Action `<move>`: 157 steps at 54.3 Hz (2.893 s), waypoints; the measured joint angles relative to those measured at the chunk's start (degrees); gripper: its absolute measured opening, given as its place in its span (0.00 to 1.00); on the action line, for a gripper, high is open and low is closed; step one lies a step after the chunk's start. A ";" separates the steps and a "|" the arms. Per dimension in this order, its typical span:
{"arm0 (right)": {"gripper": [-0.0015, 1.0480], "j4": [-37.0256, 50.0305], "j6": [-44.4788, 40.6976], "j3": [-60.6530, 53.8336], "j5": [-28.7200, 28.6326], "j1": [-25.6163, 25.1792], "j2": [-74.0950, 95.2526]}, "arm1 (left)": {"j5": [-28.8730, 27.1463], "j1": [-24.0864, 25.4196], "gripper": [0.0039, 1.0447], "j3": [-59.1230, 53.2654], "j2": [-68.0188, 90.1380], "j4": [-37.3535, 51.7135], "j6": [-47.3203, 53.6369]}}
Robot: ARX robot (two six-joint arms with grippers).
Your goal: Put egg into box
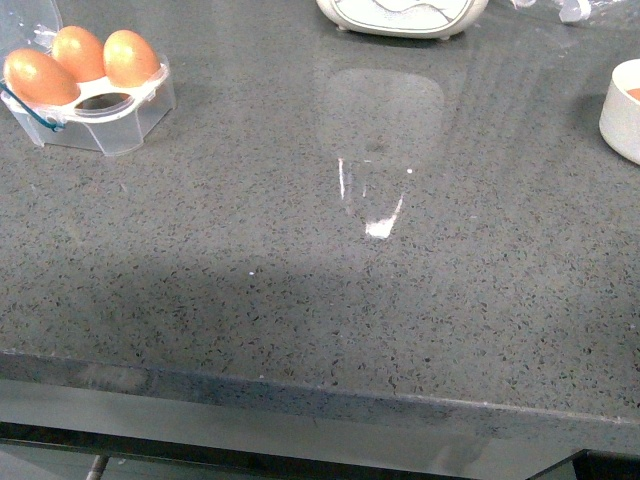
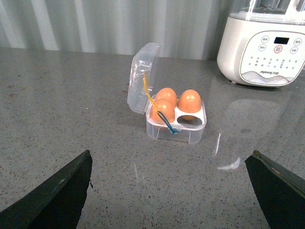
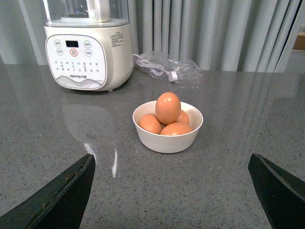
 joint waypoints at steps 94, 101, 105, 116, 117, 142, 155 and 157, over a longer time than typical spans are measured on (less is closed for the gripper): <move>0.93 0.00 0.00 0.00 0.00 0.00 0.00 | 0.00 0.02 0.94 0.00 0.00 0.00 0.00; 0.93 0.39 3.23 1.53 11.61 3.87 7.58 | -0.04 0.00 0.94 0.00 0.00 0.00 0.00; 0.93 6.14 3.34 1.99 10.19 3.67 13.46 | 0.00 0.00 0.94 0.00 0.00 0.00 0.00; 0.93 25.46 0.61 7.74 3.37 0.07 32.74 | -0.02 0.00 0.94 0.00 0.02 0.00 0.00; 0.93 26.34 0.31 8.17 2.91 -0.15 33.83 | -0.02 0.00 0.94 0.00 0.02 0.00 0.00; 0.93 26.53 -5.07 37.27 -6.32 -8.00 77.11 | 0.00 0.00 0.94 0.02 0.00 0.00 0.00; 0.93 22.21 -4.81 42.56 -8.92 -8.24 82.71 | -0.02 0.00 0.94 0.00 0.00 0.00 0.00; 0.93 21.81 -4.81 42.82 -9.38 -8.22 83.12 | 0.00 0.00 0.94 0.00 0.00 0.00 0.00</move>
